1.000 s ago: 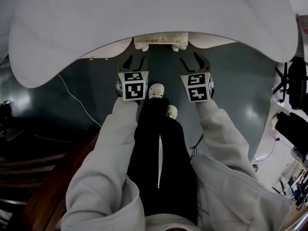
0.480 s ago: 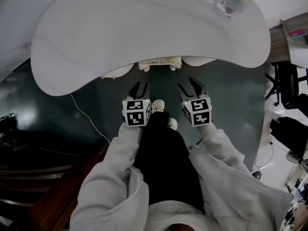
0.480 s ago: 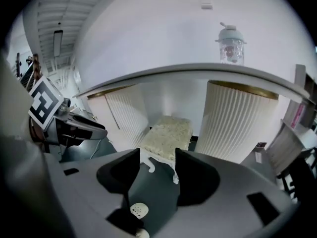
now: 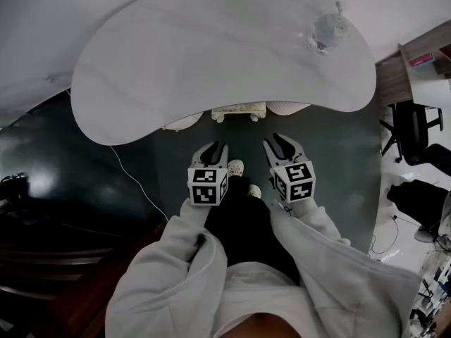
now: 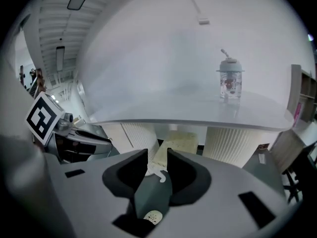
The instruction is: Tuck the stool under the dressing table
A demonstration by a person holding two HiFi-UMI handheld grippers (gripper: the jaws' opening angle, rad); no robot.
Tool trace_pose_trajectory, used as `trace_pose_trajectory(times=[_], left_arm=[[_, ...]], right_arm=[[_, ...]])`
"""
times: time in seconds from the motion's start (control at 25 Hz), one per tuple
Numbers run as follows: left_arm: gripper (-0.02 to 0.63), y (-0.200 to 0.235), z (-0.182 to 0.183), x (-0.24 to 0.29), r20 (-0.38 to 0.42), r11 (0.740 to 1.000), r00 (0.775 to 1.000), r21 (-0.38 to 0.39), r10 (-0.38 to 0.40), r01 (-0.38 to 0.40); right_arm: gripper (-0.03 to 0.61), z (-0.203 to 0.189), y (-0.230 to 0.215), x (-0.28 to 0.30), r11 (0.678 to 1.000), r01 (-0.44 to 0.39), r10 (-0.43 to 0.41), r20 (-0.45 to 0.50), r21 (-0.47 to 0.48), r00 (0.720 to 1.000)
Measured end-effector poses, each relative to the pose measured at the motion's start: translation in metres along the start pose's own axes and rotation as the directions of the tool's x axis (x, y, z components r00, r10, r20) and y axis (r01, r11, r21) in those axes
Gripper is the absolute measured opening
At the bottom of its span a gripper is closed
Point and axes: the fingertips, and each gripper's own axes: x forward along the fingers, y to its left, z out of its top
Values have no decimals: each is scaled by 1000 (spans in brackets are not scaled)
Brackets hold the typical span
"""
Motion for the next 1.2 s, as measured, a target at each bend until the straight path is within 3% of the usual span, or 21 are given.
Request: trace_pose_trajectory(times=[0.16,0.36,0.64,0.92,1.2], left_arm=[[78,2,20,-19,32,999,999,34,-9,7],[61,14,49,-32,93,1000,996,25,3,-6],[46,14,86,-49,164,995,985,91,-52,38],[34,21,131,-64,263,990,960,122,-97,67],[29,35,162,-88,351,991,933,128,-80,37]], right_arm=[[159,20,14,-14,1000,-4,3,24,19,1000],[137,40,10,-24,998,57,-58,23,41,998],[107,77,8,-37,994,99,-102,74,48,992],[90,117,10,-34,992,119,-123,145,37,982],[49,149,12,-37,990,127,-138,222,61,965]])
